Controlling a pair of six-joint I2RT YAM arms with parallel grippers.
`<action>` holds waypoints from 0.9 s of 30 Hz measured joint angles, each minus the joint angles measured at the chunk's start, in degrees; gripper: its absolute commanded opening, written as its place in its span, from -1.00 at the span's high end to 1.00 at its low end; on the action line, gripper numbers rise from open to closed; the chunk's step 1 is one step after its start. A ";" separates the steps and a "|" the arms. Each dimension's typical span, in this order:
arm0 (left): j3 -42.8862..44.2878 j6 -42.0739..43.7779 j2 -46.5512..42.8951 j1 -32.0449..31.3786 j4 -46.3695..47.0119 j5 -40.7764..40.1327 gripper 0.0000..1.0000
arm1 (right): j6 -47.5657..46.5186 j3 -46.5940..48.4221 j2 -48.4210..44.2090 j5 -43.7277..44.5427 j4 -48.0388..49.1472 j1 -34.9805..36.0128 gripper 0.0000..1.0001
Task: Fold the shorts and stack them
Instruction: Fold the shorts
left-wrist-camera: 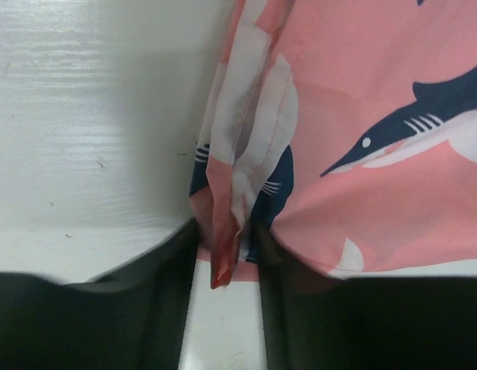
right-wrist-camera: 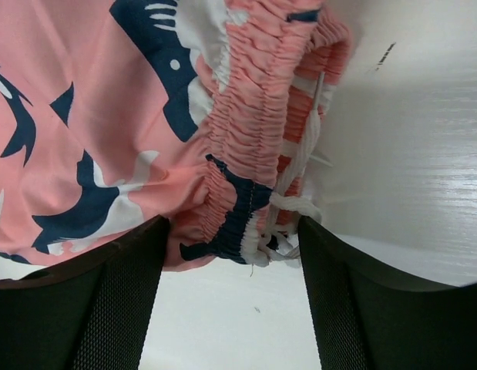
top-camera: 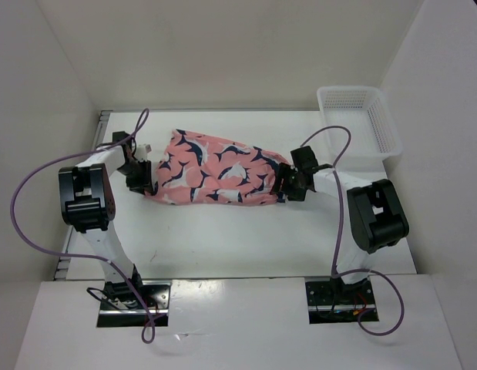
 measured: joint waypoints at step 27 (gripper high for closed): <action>-4.48 -1.81 -2.16 -0.55 -0.85 1.29 0.93 | -9.09 0.87 1.33 -2.89 1.60 -6.62 1.00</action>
